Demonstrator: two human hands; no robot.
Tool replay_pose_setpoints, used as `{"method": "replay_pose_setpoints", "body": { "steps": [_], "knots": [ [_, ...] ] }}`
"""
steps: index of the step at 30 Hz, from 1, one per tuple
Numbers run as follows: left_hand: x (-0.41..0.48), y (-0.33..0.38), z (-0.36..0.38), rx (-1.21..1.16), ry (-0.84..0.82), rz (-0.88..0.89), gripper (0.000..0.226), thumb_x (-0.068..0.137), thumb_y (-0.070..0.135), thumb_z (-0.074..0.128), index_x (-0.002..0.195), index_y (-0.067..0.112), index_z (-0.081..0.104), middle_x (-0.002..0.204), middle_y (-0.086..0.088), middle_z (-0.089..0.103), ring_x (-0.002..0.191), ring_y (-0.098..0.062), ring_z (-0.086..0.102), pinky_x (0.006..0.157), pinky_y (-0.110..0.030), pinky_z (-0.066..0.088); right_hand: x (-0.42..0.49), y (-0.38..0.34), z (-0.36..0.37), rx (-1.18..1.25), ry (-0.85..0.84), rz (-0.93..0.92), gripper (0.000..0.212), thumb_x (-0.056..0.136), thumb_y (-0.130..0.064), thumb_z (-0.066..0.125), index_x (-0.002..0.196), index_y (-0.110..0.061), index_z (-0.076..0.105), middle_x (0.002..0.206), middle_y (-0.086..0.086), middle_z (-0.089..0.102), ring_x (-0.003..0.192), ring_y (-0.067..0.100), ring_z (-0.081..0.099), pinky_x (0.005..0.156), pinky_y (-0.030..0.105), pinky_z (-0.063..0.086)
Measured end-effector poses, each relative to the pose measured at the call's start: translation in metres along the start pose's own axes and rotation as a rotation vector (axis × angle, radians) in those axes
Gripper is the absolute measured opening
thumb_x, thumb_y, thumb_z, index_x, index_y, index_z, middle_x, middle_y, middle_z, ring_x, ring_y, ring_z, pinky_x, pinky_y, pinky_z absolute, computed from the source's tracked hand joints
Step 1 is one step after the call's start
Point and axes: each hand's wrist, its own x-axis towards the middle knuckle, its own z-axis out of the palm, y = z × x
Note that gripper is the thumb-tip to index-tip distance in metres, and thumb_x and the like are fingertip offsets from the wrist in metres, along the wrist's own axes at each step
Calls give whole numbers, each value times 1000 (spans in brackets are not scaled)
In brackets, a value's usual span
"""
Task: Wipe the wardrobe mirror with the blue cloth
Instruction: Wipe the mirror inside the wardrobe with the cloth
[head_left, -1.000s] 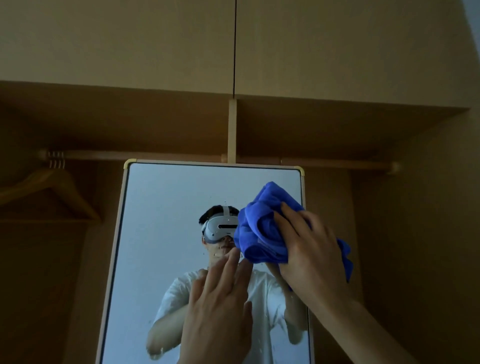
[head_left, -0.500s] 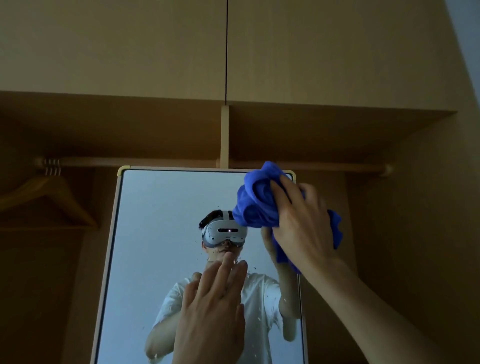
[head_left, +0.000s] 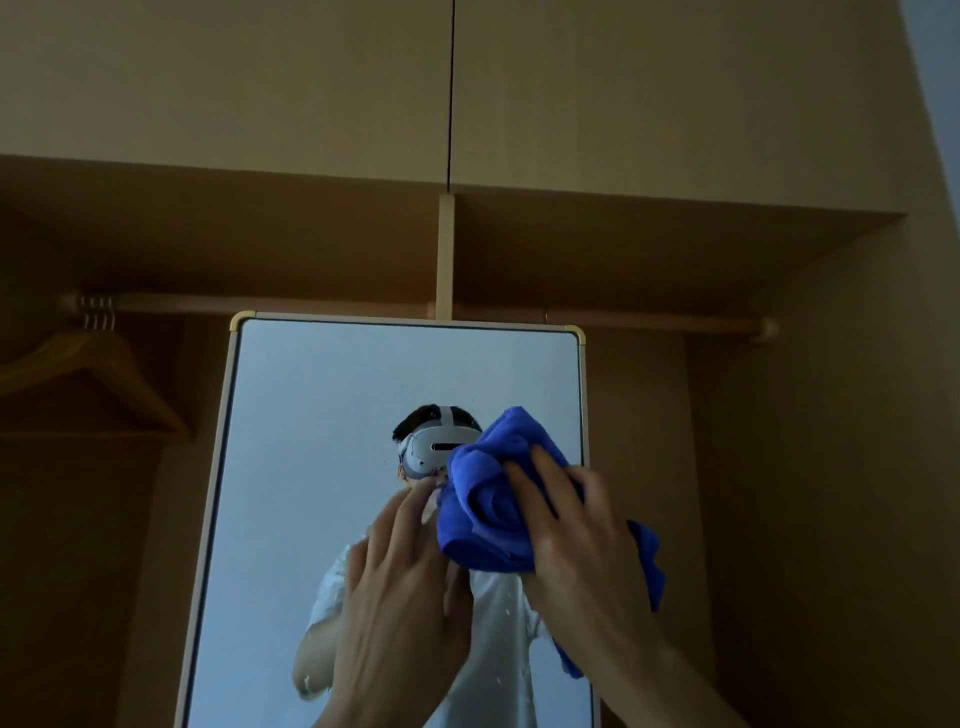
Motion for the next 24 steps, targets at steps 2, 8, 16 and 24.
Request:
{"method": "replay_pose_setpoints", "body": {
  "steps": [2,8,16,24],
  "knots": [
    [0,0,-3,9,2,-9,45,91,22,61,136,24,61,146,5,52,133,-21,49,91,-33,39,10,6,-4,23,35,5,72,70,-6,83,137,-12,59,142,8,58,106,33,61,70,41,62],
    [7,-5,-13,-2,-47,-57,51,96,25,63,144,33,51,149,8,44,135,-15,41,98,-29,31,74,17,-20,40,114,-2,55,76,-9,57,131,-10,59,134,7,63,106,34,57,80,50,56],
    [9,-25,-23,26,-77,-91,58,91,21,67,147,25,51,152,-1,45,139,-26,41,102,-41,38,3,-4,9,10,15,-172,70,73,-12,79,139,-16,57,142,2,58,112,29,58,84,45,57],
    [-3,-38,-28,63,-77,-56,48,101,28,56,148,28,48,155,3,41,141,-21,36,103,-39,38,4,1,0,52,-13,-183,71,73,-8,81,139,-17,57,144,0,57,114,33,57,86,50,55]
  ]
}}
